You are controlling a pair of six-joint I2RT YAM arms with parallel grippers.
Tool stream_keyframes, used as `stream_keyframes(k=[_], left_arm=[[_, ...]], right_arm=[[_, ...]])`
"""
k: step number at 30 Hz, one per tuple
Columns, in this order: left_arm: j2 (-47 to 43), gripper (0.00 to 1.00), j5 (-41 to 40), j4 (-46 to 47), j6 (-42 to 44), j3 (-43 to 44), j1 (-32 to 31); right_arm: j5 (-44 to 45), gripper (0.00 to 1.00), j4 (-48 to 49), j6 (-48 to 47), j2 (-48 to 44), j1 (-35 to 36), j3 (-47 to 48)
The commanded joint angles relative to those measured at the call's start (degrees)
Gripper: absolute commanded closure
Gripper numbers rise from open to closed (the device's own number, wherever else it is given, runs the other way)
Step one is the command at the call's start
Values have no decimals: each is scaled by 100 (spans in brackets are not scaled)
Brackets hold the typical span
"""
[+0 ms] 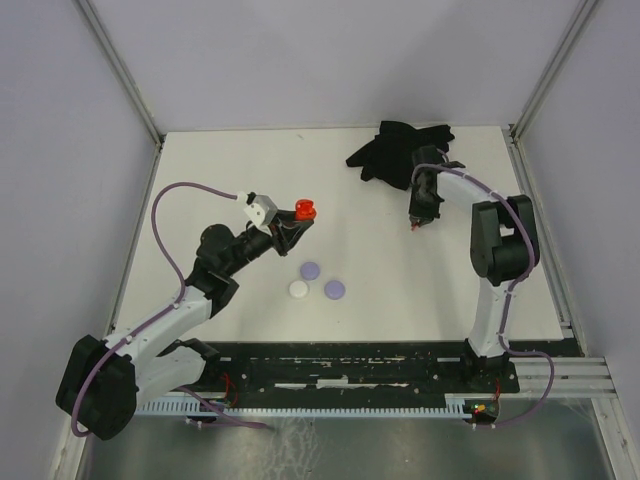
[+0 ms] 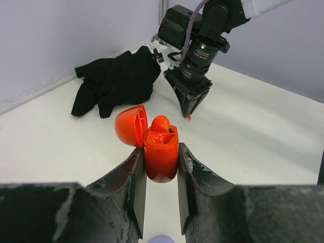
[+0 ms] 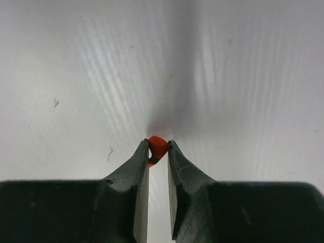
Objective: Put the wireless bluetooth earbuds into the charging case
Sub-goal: Pick up the earbud from the center of the board, then place the earbud in the charging case.
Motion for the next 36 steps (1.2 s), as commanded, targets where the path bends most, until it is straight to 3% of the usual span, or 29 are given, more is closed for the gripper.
stream_keyframes(k=[1, 22, 36], left_arm=[[14, 97, 338, 577, 114, 46, 16], [192, 97, 866, 982, -15, -27, 19], [264, 97, 948, 1488, -475, -109, 20]], right_arm=[[-220, 91, 301, -228, -906, 325, -386], [345, 92, 1103, -1217, -4083, 2507, -897], [477, 91, 2537, -2300, -4658, 4151, -998]])
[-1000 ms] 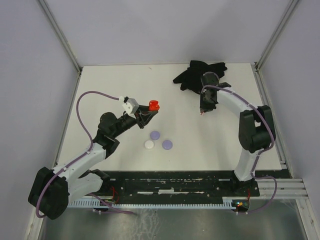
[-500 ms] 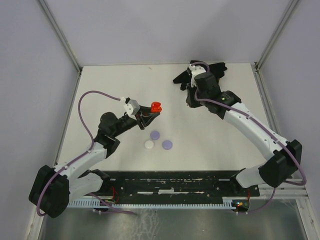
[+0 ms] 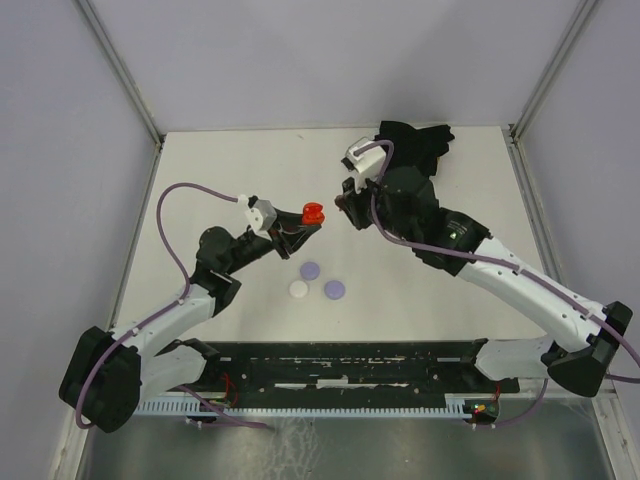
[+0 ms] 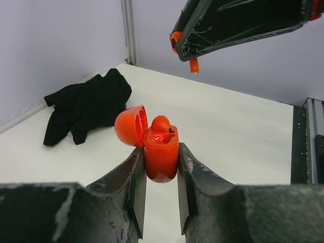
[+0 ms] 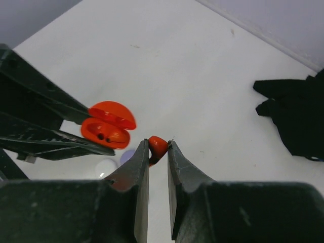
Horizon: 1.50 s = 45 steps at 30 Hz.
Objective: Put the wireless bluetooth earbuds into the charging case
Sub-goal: Place the earbud in the charging case.
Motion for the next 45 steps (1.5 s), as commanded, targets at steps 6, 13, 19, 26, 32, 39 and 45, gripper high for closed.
stream_keyframes(k=[6, 13, 19, 26, 32, 39, 45], left_arm=[[-23, 97, 144, 667, -385, -59, 18], [-63, 97, 182, 833, -525, -95, 21], [-88, 97, 240, 897, -572, -99, 21], [-92, 97, 247, 964, -634, -112, 21], [-96, 97, 187, 982, -707, -103, 21], [-73, 97, 101, 960, -761, -100, 21], [-77, 97, 79, 936, -756, -101, 21]], right_arm=[[42, 91, 1347, -734, -41, 794, -201], [-11, 91, 1771, -843, 79, 935, -385], [15, 91, 1855, -845, 198, 949, -435], [94, 91, 1784, -853, 247, 957, -524], [164, 91, 1734, -892, 166, 957, -646], [-105, 89, 1713, -833, 143, 953, -635], [-288, 76, 1572, -602, 153, 958, -478]])
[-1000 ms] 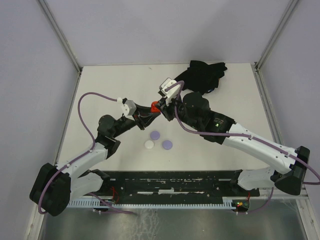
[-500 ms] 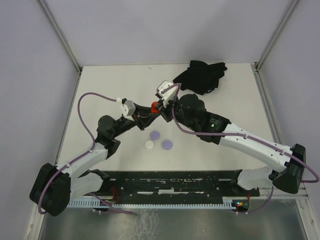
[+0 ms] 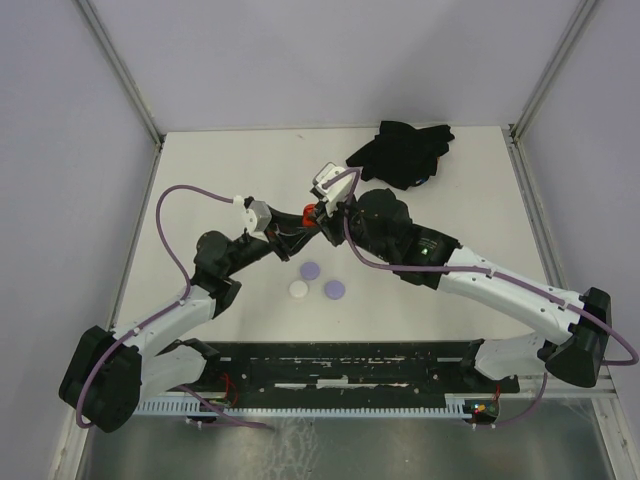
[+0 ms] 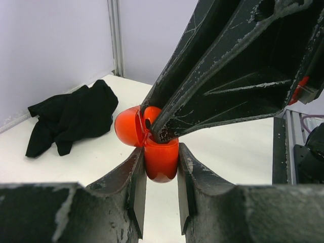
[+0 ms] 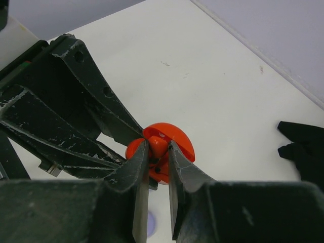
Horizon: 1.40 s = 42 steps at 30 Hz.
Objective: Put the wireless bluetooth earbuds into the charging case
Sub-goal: Place the earbud in the charging case, then close the charging case.
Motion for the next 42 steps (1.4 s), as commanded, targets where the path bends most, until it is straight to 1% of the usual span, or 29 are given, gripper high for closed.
stream_keyframes(k=[1, 5, 8, 10, 14, 19, 25, 28, 32, 38, 42], left_arm=[[-78, 97, -91, 353, -217, 28, 21], [-67, 97, -82, 322, -183, 24, 21], [-55, 97, -71, 306, -176, 28, 14], [-43, 97, -56, 306, -170, 27, 14], [-26, 97, 4, 306, -178, 36, 21], [20, 97, 301, 352, -212, 75, 17], [209, 97, 655, 612, -443, 178, 18], [395, 97, 816, 925, -696, 262, 15], [602, 97, 932, 1201, -905, 414, 16], [807, 97, 1003, 1389, -991, 680, 21], [906, 97, 902, 1486, -1051, 726, 21]], right_arm=[[-155, 74, 0, 214, -110, 25, 207], [-164, 61, -69, 364, -214, 4, 280], [-300, 56, -193, 463, -294, -76, 379], [-547, 52, -306, 605, -352, -241, 469], [-1444, 43, -562, 955, -451, -765, 647], [-2681, 32, -817, 1283, -380, -1511, 877], [-3844, 18, -1053, 1357, -92, -1912, 1186], [-4272, 13, -1120, 1363, 102, -2007, 1342], [-4758, 10, -1186, 1393, 384, -2108, 1469], [-5224, 9, -1318, 1432, 790, -2231, 1613], [-5546, 9, -1254, 1477, 839, -2308, 1535]])
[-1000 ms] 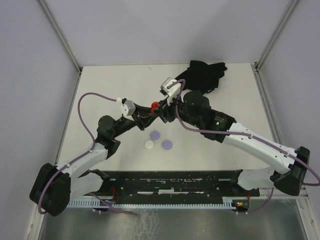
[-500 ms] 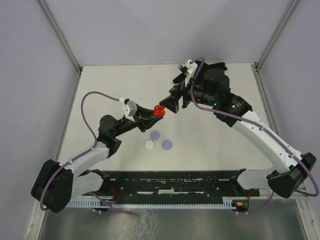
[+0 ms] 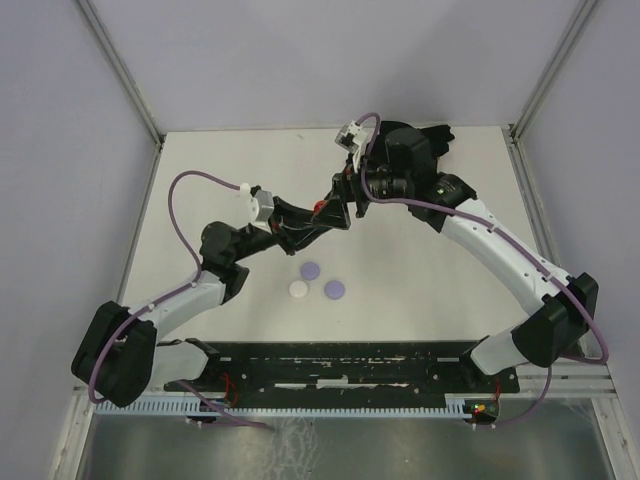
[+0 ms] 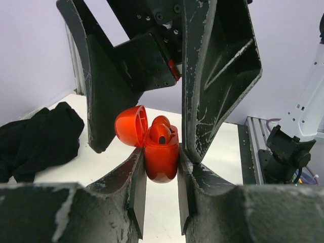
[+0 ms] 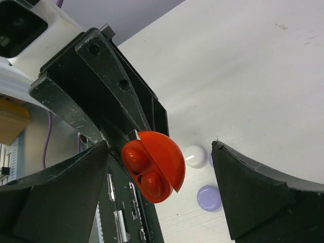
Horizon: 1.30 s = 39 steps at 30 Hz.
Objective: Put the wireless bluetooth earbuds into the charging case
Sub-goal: Close the charging case, then place the charging case at the center of the board.
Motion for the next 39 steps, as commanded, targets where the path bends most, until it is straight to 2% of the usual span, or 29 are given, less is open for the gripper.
stream_keyframes(k=[1, 10, 17, 21, 27, 33, 39], left_arm=[[121, 97, -40, 440, -271, 275, 22], [285, 97, -711, -337, -528, 392, 18], [319, 97, -1105, -1052, -859, 465, 28], [313, 96, -1521, -1970, -1126, 465, 29], [352, 93, -1991, -4059, -1409, 589, 69], [536, 90, -2029, -5350, -1838, 417, 610], [645, 87, -2098, -6207, -1767, 284, 880]], right_arm=[[-681, 10, 165, 124, -43, -95, 211], [-985, 12, 363, 158, -271, -237, -16], [-685, 13, 356, 89, -372, -435, -250], [251, 11, 109, -81, -418, -516, -346], [1637, 11, 124, -165, -753, -524, -945], [2361, 11, -135, -152, -835, -525, -1419], [2866, 11, -95, -134, -1107, -529, -1965]])
